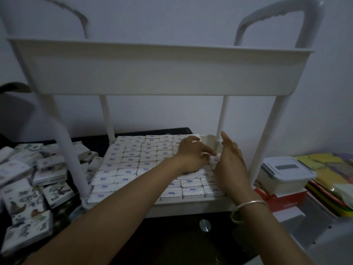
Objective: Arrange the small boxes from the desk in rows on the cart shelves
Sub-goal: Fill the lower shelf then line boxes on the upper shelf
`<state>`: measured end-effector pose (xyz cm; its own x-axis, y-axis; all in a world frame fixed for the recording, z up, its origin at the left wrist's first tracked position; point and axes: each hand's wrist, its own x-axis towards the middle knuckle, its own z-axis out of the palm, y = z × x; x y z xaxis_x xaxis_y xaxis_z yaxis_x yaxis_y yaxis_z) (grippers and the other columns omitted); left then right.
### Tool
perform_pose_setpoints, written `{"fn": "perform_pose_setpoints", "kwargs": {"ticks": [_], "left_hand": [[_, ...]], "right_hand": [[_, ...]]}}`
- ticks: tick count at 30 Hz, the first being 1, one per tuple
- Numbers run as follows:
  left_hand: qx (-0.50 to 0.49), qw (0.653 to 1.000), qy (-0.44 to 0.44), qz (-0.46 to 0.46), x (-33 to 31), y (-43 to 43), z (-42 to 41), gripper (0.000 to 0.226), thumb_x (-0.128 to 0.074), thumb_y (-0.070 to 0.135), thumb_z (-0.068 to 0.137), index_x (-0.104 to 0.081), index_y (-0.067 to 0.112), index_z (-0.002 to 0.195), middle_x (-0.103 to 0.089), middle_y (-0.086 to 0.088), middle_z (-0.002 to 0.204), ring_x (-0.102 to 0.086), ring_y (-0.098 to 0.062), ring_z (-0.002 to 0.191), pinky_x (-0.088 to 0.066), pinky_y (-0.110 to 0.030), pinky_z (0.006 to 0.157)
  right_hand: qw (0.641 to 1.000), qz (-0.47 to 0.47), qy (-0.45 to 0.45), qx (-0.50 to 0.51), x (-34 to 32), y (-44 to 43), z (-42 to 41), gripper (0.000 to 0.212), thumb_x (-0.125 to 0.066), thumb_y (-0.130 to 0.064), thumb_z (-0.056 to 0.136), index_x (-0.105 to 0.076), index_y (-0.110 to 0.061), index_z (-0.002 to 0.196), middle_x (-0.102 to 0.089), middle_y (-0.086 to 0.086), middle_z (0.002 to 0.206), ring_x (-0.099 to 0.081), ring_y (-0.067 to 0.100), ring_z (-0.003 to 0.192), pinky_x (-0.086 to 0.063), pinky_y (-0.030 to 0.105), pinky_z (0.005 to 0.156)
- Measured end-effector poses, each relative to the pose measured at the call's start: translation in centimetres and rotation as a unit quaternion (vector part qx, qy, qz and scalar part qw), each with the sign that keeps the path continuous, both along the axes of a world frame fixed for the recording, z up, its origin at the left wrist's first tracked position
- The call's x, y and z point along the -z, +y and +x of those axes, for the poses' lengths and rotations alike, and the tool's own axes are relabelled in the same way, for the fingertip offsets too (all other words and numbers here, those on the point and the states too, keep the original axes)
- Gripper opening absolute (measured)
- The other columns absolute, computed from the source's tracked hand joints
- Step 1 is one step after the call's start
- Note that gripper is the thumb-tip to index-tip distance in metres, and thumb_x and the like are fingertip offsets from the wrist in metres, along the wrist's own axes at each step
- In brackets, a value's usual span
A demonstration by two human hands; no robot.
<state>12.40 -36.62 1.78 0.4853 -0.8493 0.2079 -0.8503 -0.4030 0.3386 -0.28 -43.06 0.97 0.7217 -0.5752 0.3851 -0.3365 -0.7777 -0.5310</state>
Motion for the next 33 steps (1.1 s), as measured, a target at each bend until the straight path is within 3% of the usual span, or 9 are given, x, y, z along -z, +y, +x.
{"fn": "perform_pose_setpoints", "kwargs": {"ticks": [2,4,7,9,13,20,26,29,33], "left_hand": [[0.004,1.0,-0.012,0.0,-0.2,1.7,-0.3,0.037,-0.046,0.027,0.096,-0.059,0.036,0.13,-0.046,0.005,0.146,-0.026,-0.021,0.141,-0.018,-0.038,0.117],[-0.005,0.997,0.011,-0.072,-0.2,4.4,-1.0,0.039,-0.047,0.017,0.095,-0.061,0.03,0.128,-0.053,0.002,0.141,-0.038,-0.022,0.135,-0.028,-0.039,0.113],[-0.035,0.98,0.054,-0.191,-0.8,10.6,-3.0,0.033,-0.049,0.009,0.095,-0.068,0.03,0.111,-0.065,0.011,0.117,-0.054,-0.008,0.113,-0.042,-0.029,0.1],[-0.049,0.968,0.052,-0.24,-0.9,15.5,-4.4,0.032,-0.052,0.007,0.094,-0.065,0.035,0.098,-0.063,0.022,0.099,-0.056,0.003,0.097,-0.044,-0.018,0.085],[-0.13,0.952,0.027,-0.277,0.1,24.8,-6.0,0.029,-0.055,0.005,0.092,-0.067,0.031,0.088,-0.065,0.022,0.092,-0.061,0.003,0.09,-0.043,-0.009,0.078],[-0.298,0.91,-0.07,-0.28,2.4,39.0,-5.0,0.025,-0.049,0.011,0.088,-0.07,0.024,0.089,-0.061,0.021,0.086,-0.058,0.005,0.076,-0.042,-0.009,0.064],[-0.427,0.842,-0.179,-0.277,3.6,47.5,-4.1,0.022,-0.047,0.014,0.09,-0.069,0.015,0.094,-0.065,0.001,0.095,-0.058,-0.017,0.093,-0.044,-0.019,0.077],[-0.496,0.792,-0.25,-0.255,4.1,50.6,-3.4,0.021,-0.051,0.017,0.09,-0.068,0.011,0.1,-0.066,-0.006,0.101,-0.058,-0.029,0.097,-0.043,-0.035,0.083],[-0.559,0.764,-0.242,-0.215,4.7,53.2,-1.8,0.032,-0.055,0.032,0.089,-0.064,0.015,0.114,-0.064,-0.007,0.114,-0.056,-0.031,0.106,-0.04,-0.042,0.087]], "right_hand": [[1.0,-0.002,-0.026,-0.011,-0.5,1.2,-0.2,0.071,-0.048,0.002,0.09,-0.021,-0.02,0.152,-0.037,0.007,0.146,-0.033,0.022,0.134,-0.033,0.028,0.104],[0.996,-0.022,-0.081,-0.038,-0.7,2.6,-0.2,0.064,-0.053,0.004,0.086,-0.037,-0.017,0.144,-0.048,0.008,0.136,-0.041,0.021,0.126,-0.032,0.021,0.098],[0.982,-0.054,-0.151,-0.096,-1.3,5.7,0.2,0.034,-0.06,-0.013,0.087,-0.056,-0.02,0.12,-0.061,-0.002,0.105,-0.056,0.013,0.096,-0.048,0.029,0.083],[0.971,-0.063,-0.176,-0.146,-2.2,8.7,0.5,0.014,-0.056,-0.03,0.089,-0.06,-0.025,0.101,-0.06,-0.01,0.084,-0.055,0.006,0.075,-0.05,0.031,0.067],[0.941,-0.064,-0.196,-0.267,-3.2,15.5,1.6,0.019,-0.047,-0.041,0.09,-0.056,-0.027,0.083,-0.057,-0.012,0.068,-0.052,0.005,0.06,-0.045,0.03,0.055],[0.898,-0.066,-0.122,-0.417,-1.4,26.5,5.5,0.011,-0.051,-0.035,0.094,-0.06,-0.029,0.093,-0.063,-0.013,0.073,-0.055,0.004,0.063,-0.044,0.023,0.055],[0.875,-0.051,-0.044,-0.48,0.6,32.9,9.6,0.015,-0.052,-0.029,0.095,-0.057,-0.03,0.11,-0.063,-0.011,0.088,-0.056,0.006,0.072,-0.048,0.032,0.065],[0.864,-0.058,-0.026,-0.499,1.0,35.7,11.0,0.022,-0.052,-0.024,0.095,-0.055,-0.027,0.117,-0.062,-0.009,0.094,-0.053,0.007,0.074,-0.045,0.028,0.065],[0.858,-0.061,0.007,-0.51,0.9,38.8,12.4,0.03,-0.052,-0.02,0.094,-0.052,-0.027,0.124,-0.059,-0.008,0.108,-0.054,0.008,0.085,-0.049,0.031,0.073]]}}
